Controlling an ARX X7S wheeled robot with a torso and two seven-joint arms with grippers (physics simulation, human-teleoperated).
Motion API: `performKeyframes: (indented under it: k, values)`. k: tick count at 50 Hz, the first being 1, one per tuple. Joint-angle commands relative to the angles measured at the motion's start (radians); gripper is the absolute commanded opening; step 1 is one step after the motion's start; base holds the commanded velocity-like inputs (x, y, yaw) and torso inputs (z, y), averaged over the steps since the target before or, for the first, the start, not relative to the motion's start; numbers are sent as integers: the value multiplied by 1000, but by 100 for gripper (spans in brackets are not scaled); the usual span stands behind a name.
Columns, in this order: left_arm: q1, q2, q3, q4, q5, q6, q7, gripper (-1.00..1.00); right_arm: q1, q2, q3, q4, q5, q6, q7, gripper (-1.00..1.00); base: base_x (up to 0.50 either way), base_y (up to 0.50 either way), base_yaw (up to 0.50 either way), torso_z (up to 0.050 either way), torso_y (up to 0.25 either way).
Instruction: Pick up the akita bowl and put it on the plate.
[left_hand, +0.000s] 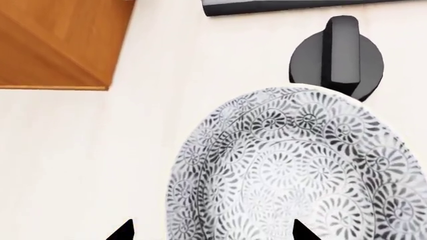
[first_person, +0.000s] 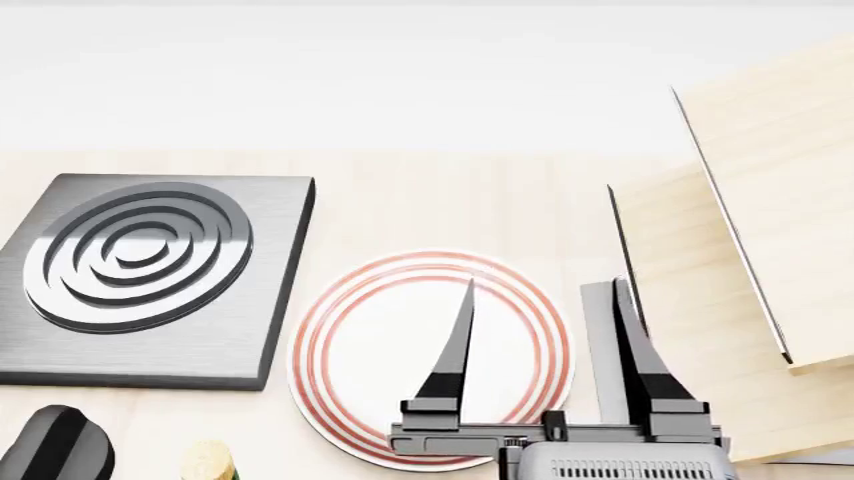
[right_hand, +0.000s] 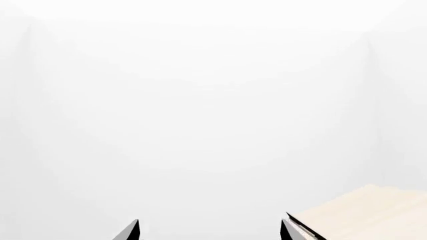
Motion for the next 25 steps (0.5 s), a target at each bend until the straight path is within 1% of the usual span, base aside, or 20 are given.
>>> performKeyframes:
  k: [1,7,12,25]
  values:
    - [2,-3,2,-46,22,3,34,100,2,0,-6,10,0,-6,1,100,0,0,0,0,0]
    - [-16,-7,25,-64,34,7,50,100,2,0,-8,15,1,-9,3,100,0,0,0,0,0]
    - [-21,-1,15,-107,58,-1,103,100,2,2,-8,14,5,-9,3,100,0,0,0,0,0]
    - [-13,-3,24,-111,65,10,109,100,5,1,-18,23,2,-11,5,100,0,0,0,0,0]
